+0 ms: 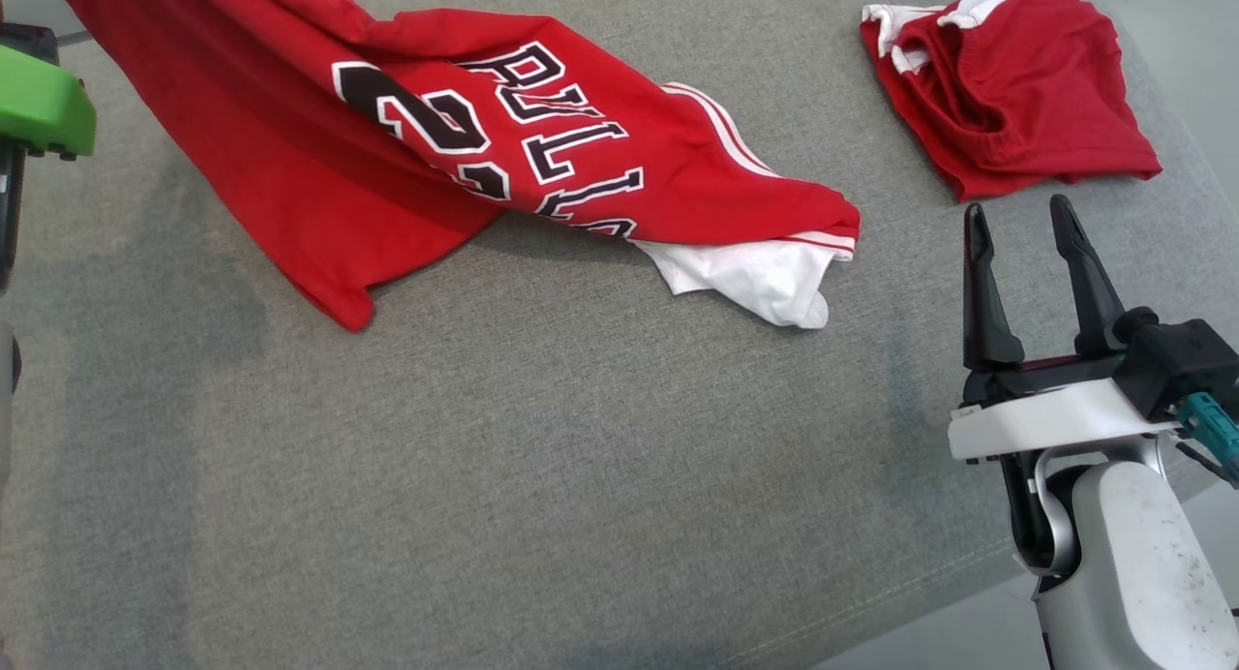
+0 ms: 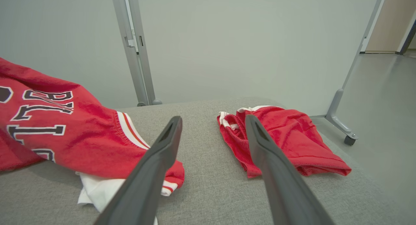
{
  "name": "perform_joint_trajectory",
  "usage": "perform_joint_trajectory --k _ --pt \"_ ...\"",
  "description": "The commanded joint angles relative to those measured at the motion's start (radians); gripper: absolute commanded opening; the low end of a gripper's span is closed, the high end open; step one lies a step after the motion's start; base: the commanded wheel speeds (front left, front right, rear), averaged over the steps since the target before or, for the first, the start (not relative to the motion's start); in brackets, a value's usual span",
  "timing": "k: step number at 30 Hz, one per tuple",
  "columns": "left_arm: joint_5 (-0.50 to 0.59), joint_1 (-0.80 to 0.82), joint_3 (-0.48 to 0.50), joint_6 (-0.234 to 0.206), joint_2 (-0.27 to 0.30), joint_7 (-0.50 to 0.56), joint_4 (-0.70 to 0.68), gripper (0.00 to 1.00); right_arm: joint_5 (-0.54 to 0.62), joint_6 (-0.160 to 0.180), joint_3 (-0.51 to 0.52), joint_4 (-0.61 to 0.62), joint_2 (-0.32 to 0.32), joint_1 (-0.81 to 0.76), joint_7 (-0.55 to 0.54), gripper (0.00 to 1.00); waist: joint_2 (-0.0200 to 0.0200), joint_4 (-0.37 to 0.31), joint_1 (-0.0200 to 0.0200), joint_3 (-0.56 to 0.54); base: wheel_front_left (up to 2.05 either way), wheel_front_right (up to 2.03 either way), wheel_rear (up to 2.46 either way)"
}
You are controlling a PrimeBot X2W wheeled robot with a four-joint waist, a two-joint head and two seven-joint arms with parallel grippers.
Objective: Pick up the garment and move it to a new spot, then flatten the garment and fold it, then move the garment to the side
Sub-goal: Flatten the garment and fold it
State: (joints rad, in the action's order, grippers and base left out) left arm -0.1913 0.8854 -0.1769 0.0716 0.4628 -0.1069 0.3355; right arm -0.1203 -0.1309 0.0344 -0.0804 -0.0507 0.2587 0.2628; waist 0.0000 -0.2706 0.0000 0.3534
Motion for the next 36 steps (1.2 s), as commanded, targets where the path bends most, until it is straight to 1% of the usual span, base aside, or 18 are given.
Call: perform_joint_trajectory --k 1,7,8,9,10,14,19,24,28,31,36 --pt "0.003 0.019 0.006 -0.005 0.017 -0.005 0.021 0.0 -0.007 0.0 -0.008 0.002 0.0 0.016 0.003 1.0 0.0 -0.018 0.0 0.022 0.0 0.0 0.0" --pt "-0.034 0.042 0.026 -0.02 0.013 0.04 0.159 0.0 -0.023 0.0 -0.046 -0.001 0.0 0.041 0.003 1.0 0.0 -0.034 0.0 0.061 0.0 0.0 0.0" --pt "-0.038 0.044 0.028 -0.019 0.015 0.048 0.184 0.12 -0.025 0.0 -0.054 -0.001 0.0 0.044 0.003 1.0 0.0 -0.037 0.0 0.068 0.0 0.0 0.0" --pt "-0.04 0.046 0.031 -0.018 0.018 0.05 0.205 0.6 -0.03 0.0 -0.062 -0.002 0.0 0.047 0.003 1.0 0.0 -0.038 0.0 0.072 0.0 0.0 0.0" --pt "-0.044 0.048 0.034 -0.018 0.019 0.046 0.222 1.0 -0.032 0.0 -0.066 -0.002 0.0 0.049 0.003 1.0 0.0 -0.038 0.0 0.075 0.0 0.0 0.0" --pt "-0.063 0.051 0.039 -0.017 0.009 0.021 0.269 1.0 -0.026 0.0 -0.068 -0.007 0.0 0.052 0.003 1.0 0.0 -0.024 0.0 0.077 0.0 0.0 0.0" --pt "-0.088 0.044 0.023 0.008 -0.013 0.02 0.284 1.0 -0.008 0.0 -0.059 -0.013 0.0 0.048 0.003 1.0 0.0 0.019 0.0 0.047 0.0 0.0 0.0" --pt "-0.118 0.003 -0.007 0.033 -0.034 0.049 0.266 1.0 0.008 0.0 -0.052 -0.019 -0.001 0.032 0.003 1.0 0.0 0.077 0.0 -0.011 0.0 0.0 0.0" --pt "-0.151 -0.072 -0.041 0.046 -0.06 0.051 0.207 1.0 0.019 0.0 -0.045 -0.026 -0.001 0.01 0.003 1.0 0.0 0.121 0.0 -0.063 0.0 0.0 0.0" --pt "-0.173 -0.162 -0.069 0.05 -0.081 0.044 0.14 1.0 0.024 0.0 -0.038 -0.03 -0.001 -0.005 0.003 1.0 0.0 0.149 0.0 -0.09 0.0 0.0 0.0" --pt "-0.196 -0.331 -0.126 0.052 -0.122 0.041 0.041 1.0 0.031 0.0 -0.032 -0.027 -0.001 -0.022 0.003 1.0 0.0 0.171 0.0 -0.105 0.0 0.0 0.0"
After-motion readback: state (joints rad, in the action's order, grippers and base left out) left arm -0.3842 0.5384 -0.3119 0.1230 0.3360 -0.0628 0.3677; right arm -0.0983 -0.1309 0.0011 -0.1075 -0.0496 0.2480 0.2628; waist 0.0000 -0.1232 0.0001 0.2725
